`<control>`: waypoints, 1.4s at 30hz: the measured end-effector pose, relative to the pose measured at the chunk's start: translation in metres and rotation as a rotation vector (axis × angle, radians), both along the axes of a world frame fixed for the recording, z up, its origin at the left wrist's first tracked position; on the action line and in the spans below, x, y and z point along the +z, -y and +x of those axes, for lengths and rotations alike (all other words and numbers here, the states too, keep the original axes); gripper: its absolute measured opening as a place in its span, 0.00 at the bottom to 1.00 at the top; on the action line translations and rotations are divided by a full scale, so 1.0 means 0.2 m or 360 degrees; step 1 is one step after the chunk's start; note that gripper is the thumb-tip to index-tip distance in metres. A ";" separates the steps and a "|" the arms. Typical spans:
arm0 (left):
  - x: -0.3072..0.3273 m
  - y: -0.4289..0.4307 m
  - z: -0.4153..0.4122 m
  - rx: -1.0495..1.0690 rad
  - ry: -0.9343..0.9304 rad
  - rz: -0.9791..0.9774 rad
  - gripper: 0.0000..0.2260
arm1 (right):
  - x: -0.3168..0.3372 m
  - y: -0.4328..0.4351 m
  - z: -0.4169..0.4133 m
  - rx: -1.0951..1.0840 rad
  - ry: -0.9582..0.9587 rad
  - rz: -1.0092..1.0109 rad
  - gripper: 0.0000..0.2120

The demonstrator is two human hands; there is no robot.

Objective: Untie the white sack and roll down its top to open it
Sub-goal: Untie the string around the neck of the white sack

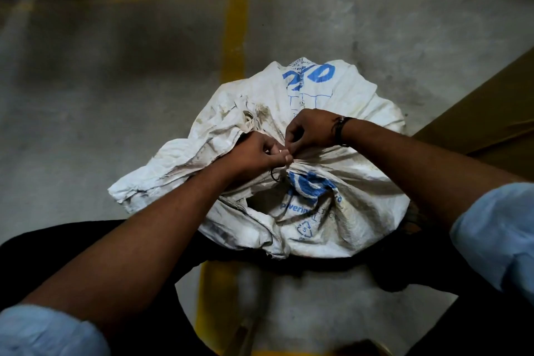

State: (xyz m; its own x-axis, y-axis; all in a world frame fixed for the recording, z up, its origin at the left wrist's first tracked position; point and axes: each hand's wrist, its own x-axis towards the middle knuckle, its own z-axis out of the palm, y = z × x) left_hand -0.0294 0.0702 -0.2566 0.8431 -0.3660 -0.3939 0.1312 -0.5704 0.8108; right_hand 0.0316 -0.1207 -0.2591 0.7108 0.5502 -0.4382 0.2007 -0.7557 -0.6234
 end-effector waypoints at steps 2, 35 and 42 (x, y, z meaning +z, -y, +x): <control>-0.02 -0.02 0.00 -0.0011 -0.0028 -0.0016 0.13 | 0.00 0.01 0.00 -0.0010 -0.0028 0.0014 0.02; 0.02 -0.10 0.06 -0.0363 -0.0316 -0.0254 0.05 | 0.03 -0.03 0.00 -0.0012 -0.0009 -0.0030 0.05; 0.00 -0.07 0.04 -0.0203 -0.0280 -0.0238 0.17 | 0.04 -0.02 0.01 -0.0011 -0.0038 -0.0028 0.07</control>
State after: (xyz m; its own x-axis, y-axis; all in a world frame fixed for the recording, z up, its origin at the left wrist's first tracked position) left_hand -0.0205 0.0832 -0.2557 0.7095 -0.5305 -0.4640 0.2124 -0.4668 0.8585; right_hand 0.0328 -0.1172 -0.2506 0.7037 0.5377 -0.4643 0.1810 -0.7677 -0.6147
